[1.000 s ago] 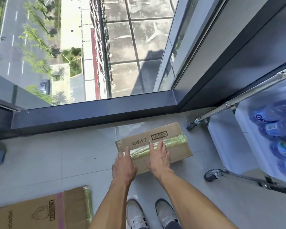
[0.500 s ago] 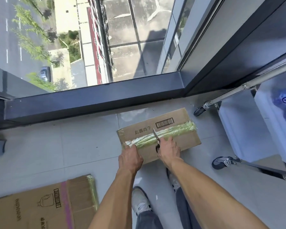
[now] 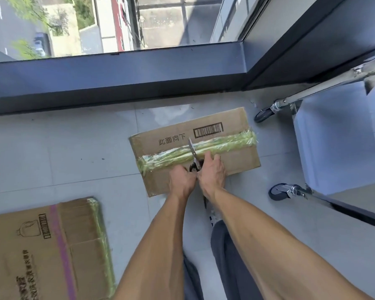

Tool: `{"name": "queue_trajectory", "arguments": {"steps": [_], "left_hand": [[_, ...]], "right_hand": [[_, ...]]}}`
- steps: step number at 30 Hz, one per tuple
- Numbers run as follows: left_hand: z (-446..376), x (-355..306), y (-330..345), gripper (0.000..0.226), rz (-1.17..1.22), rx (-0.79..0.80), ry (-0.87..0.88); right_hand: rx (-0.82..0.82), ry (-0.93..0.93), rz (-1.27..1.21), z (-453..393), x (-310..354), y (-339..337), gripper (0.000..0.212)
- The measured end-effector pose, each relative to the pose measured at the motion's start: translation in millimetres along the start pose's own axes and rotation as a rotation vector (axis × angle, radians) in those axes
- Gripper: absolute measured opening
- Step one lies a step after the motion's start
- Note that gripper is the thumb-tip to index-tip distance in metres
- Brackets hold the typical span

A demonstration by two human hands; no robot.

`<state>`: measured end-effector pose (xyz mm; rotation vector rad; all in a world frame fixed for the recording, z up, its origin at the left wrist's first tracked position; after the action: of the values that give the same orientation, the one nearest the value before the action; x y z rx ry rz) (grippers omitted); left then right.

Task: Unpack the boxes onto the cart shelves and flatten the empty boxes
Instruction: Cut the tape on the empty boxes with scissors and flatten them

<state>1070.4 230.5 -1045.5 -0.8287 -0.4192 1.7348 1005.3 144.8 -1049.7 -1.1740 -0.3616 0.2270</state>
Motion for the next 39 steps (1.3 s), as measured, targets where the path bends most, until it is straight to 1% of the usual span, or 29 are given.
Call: {"name": "queue_trajectory", "arguments": {"steps": [2,5,7,8,10,11,13,15,17,18,20,21,22,23,24,26,28,31,34,36,37,39], "left_hand": [[-0.1,0.6,4.6,0.03,0.076,-0.004,-0.052],[2.5,8.2,2.2,0.006,0.163,-0.01,-0.135],[3.3,17.6,-3.8,0.007,0.261,-0.03,-0.221],[4.0,19.9,-8.8,0.006,0.355,-0.028,-0.263],[5.9,22.7,-18.5,0.011,0.531,-0.032,-0.326],[7.0,24.9,-26.9,0.012,0.573,-0.056,-0.327],[8.0,30.5,-44.7,0.013,0.549,-0.131,-0.295],[6.3,45.0,-66.2,0.018,0.462,-0.251,-0.303],[4.6,61.2,-85.5,0.025,0.395,-0.326,-0.3],[4.9,68.2,-92.6,0.028,0.366,-0.339,-0.285],[8.1,76.5,-102.5,0.032,0.305,-0.36,-0.236],[10.1,80.4,-106.8,0.033,0.271,-0.37,-0.22],[12.0,84.2,-109.8,0.034,0.242,-0.378,-0.218],[12.7,88.8,-111.8,0.033,0.224,-0.381,-0.226],[12.5,92.0,-111.9,0.033,0.223,-0.376,-0.235],[10.8,93.0,-109.2,0.033,0.276,-0.346,-0.243],[8.5,91.3,-104.2,0.03,0.362,-0.31,-0.223],[6.9,93.2,-96.7,0.027,0.479,-0.285,-0.202],[6.4,103.5,-94.8,0.026,0.518,-0.399,-0.281],[3.7,109.8,-95.8,0.03,0.465,-0.465,-0.367],[1.8,112.8,-95.3,0.035,0.403,-0.461,-0.39],[-2.4,116.7,-92.6,0.046,0.267,-0.382,-0.363]], "right_hand": [[0.054,0.077,-0.062,-6.4,-6.3,2.0,0.021],[0.17,0.228,-0.218,-10.3,-13.0,1.1,0.006],[0.272,0.21,-0.278,-4.8,-7.4,-1.2,0.008],[0.315,0.189,-0.304,-1.1,-1.2,-3.6,0.008],[0.368,0.146,-0.327,6.6,11.8,-6.3,0.008],[0.376,0.124,-0.325,10.0,19.7,-7.8,0.008],[0.355,0.024,-0.258,11.7,34.5,-14.0,0.007],[0.307,-0.138,-0.155,12.9,46.2,-19.8,0.014],[0.27,-0.321,-0.087,18.7,54.8,-27.4,0.019],[0.221,-0.438,-0.037,22.9,58.9,-31.6,0.019],[0.04,-0.639,0.065,32.2,65.2,-36.4,0.023],[-0.043,-0.681,0.07,36.3,70.5,-39.1,0.025],[-0.089,-0.708,0.054,40.1,76.1,-41.2,0.027],[-0.088,-0.763,0.047,45.1,82.3,-39.3,0.028],[-0.058,-0.856,0.07,51.4,88.6,-35.0,0.031],[0.038,-1.036,0.141,66.0,98.9,-23.4,0.041],[0.083,-1.057,0.201,71.1,105.6,-14.4,0.044],[0.066,-0.993,0.236,66.6,111.3,-10.5,0.041],[0.114,-1.024,0.249,60.9,115.7,-9.3,0.029],[0.118,-1.037,0.287,56.2,119.1,-8.5,0.024],[0.113,-1.034,0.314,52.8,121.5,-7.9,0.024],[0.094,-1.036,0.346,47.2,129.9,-5.2,0.026]]}}
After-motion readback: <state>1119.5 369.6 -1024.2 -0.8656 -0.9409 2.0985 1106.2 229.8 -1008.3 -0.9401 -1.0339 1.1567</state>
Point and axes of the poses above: each hand's wrist, its own z-axis away from the middle knuckle, its own y-axis out of the palm, x = y × z, the point moved 4 cm from there along -z, towards the middle knuckle, and after that the axes turned 15 degrees about -x, right-handed, at the moved point
